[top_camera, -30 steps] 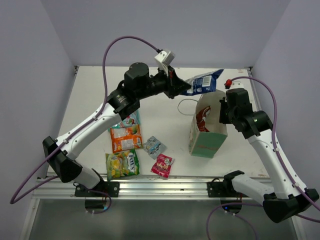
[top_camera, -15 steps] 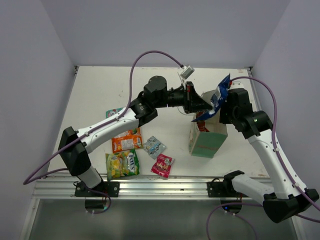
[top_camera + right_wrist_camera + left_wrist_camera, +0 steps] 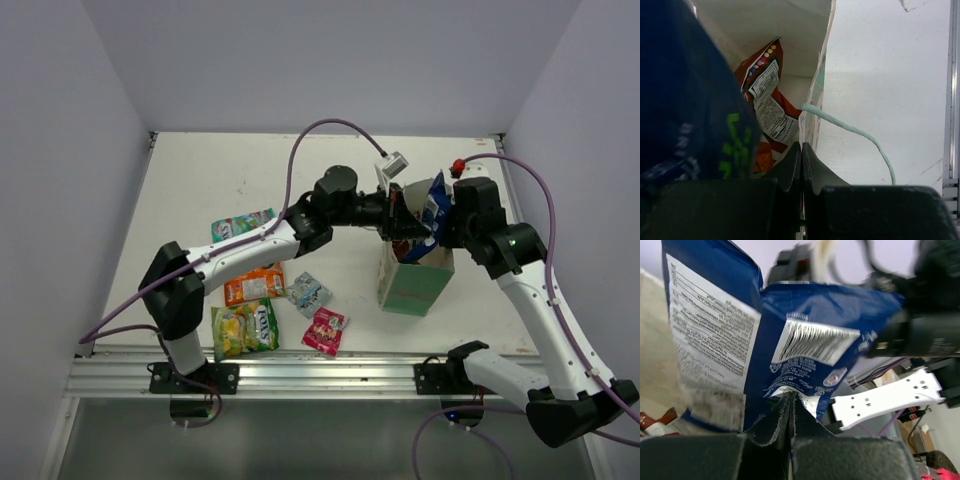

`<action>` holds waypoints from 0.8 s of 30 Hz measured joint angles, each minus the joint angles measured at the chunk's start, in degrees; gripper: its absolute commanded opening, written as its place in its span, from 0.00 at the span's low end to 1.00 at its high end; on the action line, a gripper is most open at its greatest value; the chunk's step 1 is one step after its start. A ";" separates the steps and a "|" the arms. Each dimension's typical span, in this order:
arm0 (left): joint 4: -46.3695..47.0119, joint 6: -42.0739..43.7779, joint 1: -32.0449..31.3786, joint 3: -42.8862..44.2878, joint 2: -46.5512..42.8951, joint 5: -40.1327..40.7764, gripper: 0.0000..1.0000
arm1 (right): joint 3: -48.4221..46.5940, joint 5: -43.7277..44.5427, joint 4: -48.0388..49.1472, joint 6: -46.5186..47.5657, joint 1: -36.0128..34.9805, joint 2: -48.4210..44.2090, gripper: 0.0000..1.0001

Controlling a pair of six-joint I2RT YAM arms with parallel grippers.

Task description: Place the snacks into the paper bag

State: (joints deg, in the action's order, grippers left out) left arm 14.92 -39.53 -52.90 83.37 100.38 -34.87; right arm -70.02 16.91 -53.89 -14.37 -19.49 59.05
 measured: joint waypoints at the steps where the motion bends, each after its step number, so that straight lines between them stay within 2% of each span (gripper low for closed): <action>1: -0.07 0.37 0.00 -0.07 0.81 0.26 0.00 | 0.00 0.00 0.00 0.00 0.00 0.00 0.00; 8: -1.86 1.90 0.00 0.00 4.85 1.20 0.00 | 0.20 0.00 0.00 -0.02 0.00 -0.52 0.00; 9: -2.58 2.21 0.00 0.02 4.87 1.20 0.22 | 0.20 0.00 0.00 0.00 0.00 -0.57 0.00; 12: -4.83 4.28 0.00 0.81 4.79 2.21 0.52 | 0.20 0.00 0.02 0.00 0.00 -0.57 0.00; 13: -5.73 5.22 -0.04 0.85 4.52 2.89 0.57 | 0.20 0.00 0.02 0.00 0.00 -0.55 0.00; 15: -8.46 6.71 -0.17 0.83 3.32 5.62 0.62 | 0.20 0.00 0.04 0.00 0.00 -0.57 0.00; 20: -14.99 10.86 -0.37 0.76 -4.20 14.86 0.62 | 0.20 0.02 0.11 0.00 0.00 -0.57 0.00; 24: -20.35 14.58 -0.44 0.26 -14.97 27.80 0.73 | 0.20 0.02 0.11 0.00 0.00 -0.55 0.00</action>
State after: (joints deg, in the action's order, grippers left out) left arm -5.43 -24.95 -53.34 83.64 85.41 -7.07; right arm -69.82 16.93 -53.78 -14.37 -19.49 58.50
